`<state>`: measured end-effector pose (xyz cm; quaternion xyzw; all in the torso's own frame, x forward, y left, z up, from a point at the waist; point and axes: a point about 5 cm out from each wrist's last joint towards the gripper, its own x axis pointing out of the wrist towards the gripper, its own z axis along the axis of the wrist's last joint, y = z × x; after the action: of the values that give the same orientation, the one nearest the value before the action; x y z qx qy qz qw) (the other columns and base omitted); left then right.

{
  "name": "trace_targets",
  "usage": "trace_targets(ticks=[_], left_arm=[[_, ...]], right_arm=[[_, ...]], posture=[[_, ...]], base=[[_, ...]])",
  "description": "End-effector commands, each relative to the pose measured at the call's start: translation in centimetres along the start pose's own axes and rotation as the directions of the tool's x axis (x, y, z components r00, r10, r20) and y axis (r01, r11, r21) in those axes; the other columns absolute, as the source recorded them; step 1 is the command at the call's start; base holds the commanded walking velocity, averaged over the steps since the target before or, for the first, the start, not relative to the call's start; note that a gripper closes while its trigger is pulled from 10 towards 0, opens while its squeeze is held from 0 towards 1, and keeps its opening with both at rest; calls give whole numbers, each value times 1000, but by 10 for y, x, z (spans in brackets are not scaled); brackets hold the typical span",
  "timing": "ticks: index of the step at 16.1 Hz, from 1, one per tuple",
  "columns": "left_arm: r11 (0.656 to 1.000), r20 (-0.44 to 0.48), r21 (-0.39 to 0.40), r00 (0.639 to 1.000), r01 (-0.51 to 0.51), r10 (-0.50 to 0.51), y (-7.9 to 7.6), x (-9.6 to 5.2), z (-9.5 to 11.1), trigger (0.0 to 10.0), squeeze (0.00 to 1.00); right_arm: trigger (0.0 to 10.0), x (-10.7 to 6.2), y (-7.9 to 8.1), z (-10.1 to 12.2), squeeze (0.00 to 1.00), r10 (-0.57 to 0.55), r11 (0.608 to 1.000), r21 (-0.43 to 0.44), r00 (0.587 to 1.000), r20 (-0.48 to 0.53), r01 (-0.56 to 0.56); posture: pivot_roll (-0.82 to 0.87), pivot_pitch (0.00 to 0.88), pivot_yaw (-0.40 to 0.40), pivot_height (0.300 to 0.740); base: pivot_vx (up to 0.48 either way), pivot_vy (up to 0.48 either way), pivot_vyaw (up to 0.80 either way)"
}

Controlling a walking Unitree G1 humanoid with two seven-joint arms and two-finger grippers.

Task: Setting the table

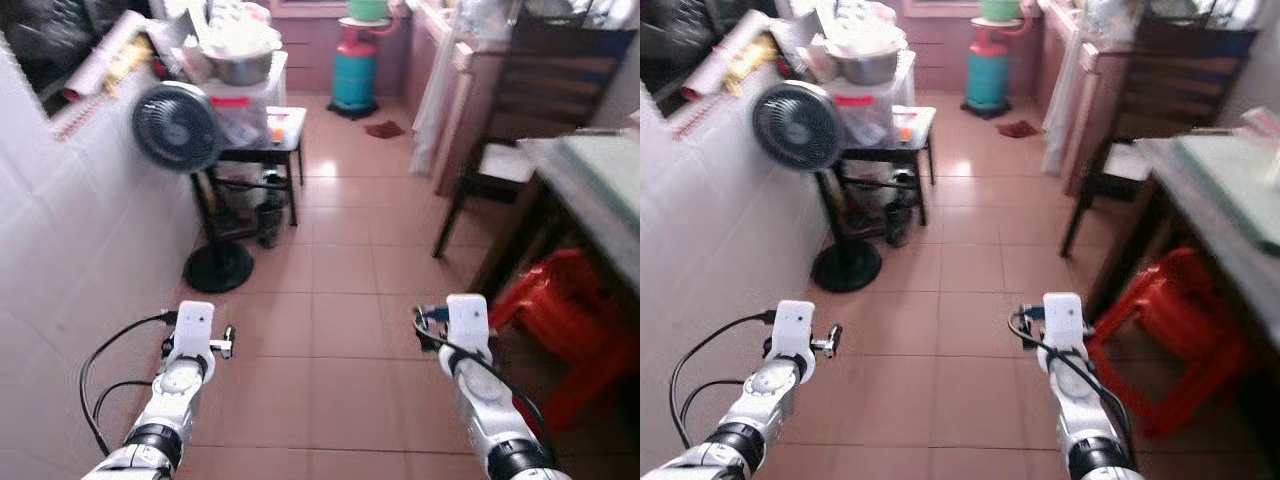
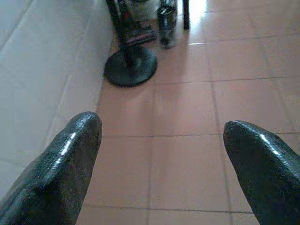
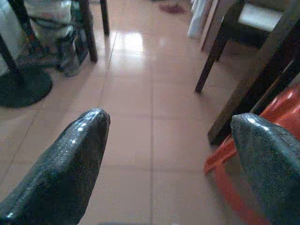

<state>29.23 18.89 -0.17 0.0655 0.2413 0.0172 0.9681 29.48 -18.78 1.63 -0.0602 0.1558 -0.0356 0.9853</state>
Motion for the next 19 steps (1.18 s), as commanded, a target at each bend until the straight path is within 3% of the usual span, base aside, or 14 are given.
trace_targets(ticks=[1,8,12,18,19], left_arm=[[999,-46,5,998,38,-37,-11,-1,-7,10000,0],[996,-200,73,979,55,-40,-9,-13,-45,10000,0],[993,-238,108,971,47,-20,-2,-18,-55,10000,0],[991,-278,118,960,71,-36,2,-22,-64,10000,0],[981,-284,173,958,86,-34,3,-24,-67,10000,0]], right_arm=[[10000,-3,-10,-11,0,-43,999,28,998,-51,44],[10000,-19,-17,-55,0,-69,992,78,958,-277,94],[10000,-20,-13,-57,0,-44,994,80,958,-282,69],[10000,-21,-11,-59,0,-32,996,69,960,-278,54],[10000,-22,-8,-60,0,-5,998,63,962,-273,24]], posture=[[50,0,11,740],[36,0,10,740],[38,0,9,740],[33,0,14,740],[34,0,15,740]], base=[[0,405,0],[0,402,0],[0,396,0],[0,0,0],[0,0,0]])
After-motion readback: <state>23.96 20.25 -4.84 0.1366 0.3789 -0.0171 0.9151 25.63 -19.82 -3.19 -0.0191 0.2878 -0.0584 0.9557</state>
